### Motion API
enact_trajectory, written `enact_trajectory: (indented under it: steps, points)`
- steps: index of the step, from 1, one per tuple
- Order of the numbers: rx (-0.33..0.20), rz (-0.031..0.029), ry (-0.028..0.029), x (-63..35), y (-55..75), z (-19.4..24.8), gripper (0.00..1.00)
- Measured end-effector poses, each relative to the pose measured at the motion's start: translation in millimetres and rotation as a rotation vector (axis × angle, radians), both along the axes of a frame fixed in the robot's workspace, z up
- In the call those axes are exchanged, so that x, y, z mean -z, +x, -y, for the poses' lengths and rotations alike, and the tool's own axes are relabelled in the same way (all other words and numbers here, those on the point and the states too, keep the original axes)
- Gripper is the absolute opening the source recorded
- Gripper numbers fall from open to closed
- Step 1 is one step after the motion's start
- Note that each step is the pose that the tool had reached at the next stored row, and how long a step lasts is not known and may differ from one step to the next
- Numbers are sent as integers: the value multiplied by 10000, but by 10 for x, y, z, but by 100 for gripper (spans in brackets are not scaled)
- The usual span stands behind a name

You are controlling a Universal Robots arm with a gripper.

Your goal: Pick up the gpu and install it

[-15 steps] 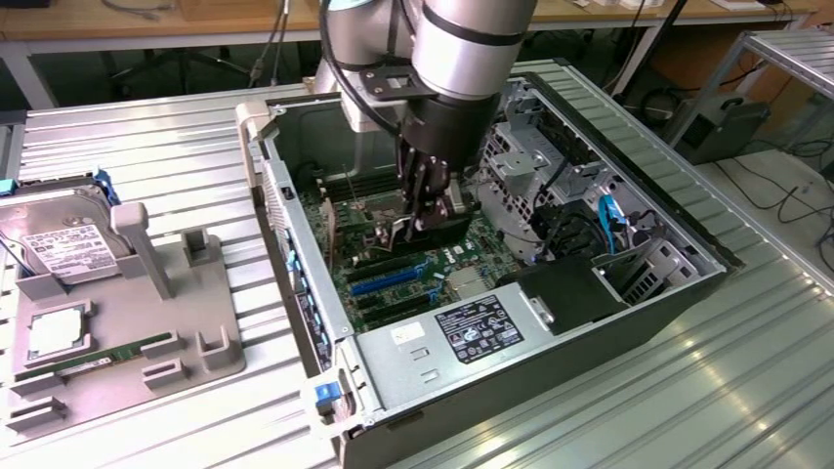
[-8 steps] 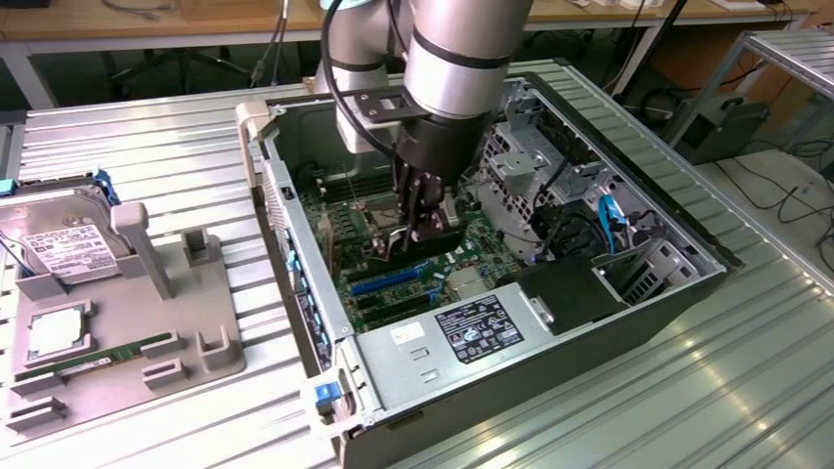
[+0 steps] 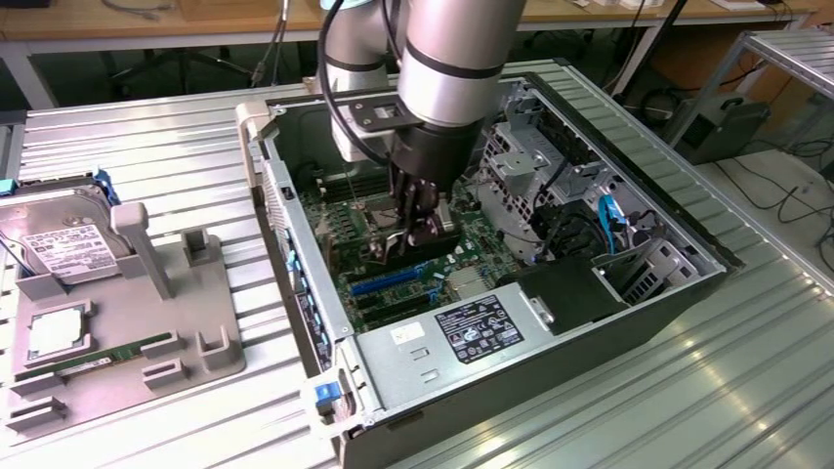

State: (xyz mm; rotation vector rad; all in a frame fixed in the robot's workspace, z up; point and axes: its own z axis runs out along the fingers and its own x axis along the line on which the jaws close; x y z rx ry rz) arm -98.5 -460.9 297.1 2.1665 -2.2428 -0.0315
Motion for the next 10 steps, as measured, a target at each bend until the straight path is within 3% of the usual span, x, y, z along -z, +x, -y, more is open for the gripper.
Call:
enact_trajectory:
  steps: [10]
  points:
    - [-1,5,1,3,-5,0,26]
